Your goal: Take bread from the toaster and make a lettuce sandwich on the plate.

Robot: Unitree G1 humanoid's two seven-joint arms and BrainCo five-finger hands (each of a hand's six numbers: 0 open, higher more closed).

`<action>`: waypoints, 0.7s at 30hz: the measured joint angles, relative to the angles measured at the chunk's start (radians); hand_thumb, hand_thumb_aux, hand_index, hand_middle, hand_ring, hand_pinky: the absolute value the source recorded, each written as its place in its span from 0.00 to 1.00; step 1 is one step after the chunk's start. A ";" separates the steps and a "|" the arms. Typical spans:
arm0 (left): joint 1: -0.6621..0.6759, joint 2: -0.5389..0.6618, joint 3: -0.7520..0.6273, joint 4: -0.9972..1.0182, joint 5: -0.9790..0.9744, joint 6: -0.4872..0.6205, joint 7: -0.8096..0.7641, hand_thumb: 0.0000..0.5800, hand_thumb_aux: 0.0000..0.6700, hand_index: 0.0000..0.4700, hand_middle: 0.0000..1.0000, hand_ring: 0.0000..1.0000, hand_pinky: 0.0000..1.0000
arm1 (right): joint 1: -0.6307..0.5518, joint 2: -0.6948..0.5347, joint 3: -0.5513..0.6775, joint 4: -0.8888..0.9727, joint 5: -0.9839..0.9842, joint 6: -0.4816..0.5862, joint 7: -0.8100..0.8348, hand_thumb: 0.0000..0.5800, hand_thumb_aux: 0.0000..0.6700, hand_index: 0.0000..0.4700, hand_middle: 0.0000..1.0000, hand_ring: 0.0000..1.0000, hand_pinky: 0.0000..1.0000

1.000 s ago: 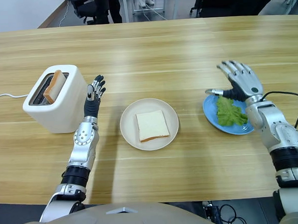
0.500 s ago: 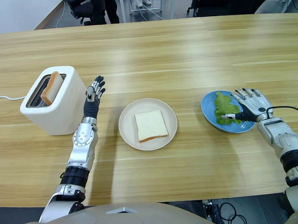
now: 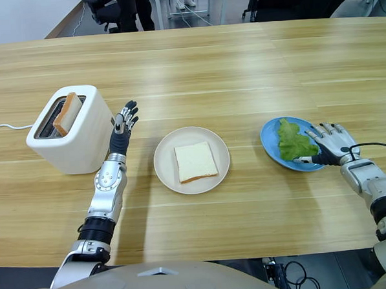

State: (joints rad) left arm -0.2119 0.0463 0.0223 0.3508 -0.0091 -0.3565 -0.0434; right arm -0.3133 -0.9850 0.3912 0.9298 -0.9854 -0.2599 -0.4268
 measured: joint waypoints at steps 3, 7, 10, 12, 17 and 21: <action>0.005 0.000 0.000 -0.009 0.000 0.005 -0.001 0.00 0.00 0.00 0.00 0.00 0.00 | -0.021 0.026 0.029 0.050 0.000 -0.008 -0.009 0.00 0.00 0.00 0.00 0.00 0.00; 0.006 0.000 0.000 -0.014 0.000 0.009 -0.004 0.00 0.00 0.00 0.00 0.00 0.00 | -0.036 0.042 0.050 0.084 0.001 -0.016 -0.025 0.24 0.13 0.12 0.00 0.00 0.00; 0.010 0.000 0.000 -0.020 0.000 0.015 -0.007 0.00 0.00 0.00 0.00 0.00 0.00 | -0.050 0.052 0.071 0.106 0.003 -0.019 -0.045 0.82 0.58 0.57 0.00 0.00 0.00; 0.011 0.000 -0.001 -0.025 0.001 0.019 -0.009 0.00 0.00 0.00 0.00 0.00 0.00 | -0.064 0.061 0.077 0.118 0.006 -0.020 -0.061 0.87 0.64 0.63 0.00 0.00 0.00; 0.019 0.000 -0.001 -0.028 0.002 0.023 -0.010 0.00 0.00 0.00 0.00 0.00 0.00 | -0.077 0.071 0.088 0.139 0.009 -0.022 -0.082 0.89 0.67 0.66 0.00 0.00 0.00; 0.020 -0.005 -0.005 -0.028 0.004 0.024 -0.010 0.00 0.00 0.00 0.00 0.00 0.00 | -0.084 0.074 0.091 0.153 0.021 -0.038 -0.087 0.90 0.68 0.67 0.00 0.00 0.00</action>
State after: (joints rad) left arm -0.1914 0.0416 0.0178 0.3229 -0.0048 -0.3324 -0.0532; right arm -0.3973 -0.9109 0.4819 1.0824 -0.9644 -0.2975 -0.5141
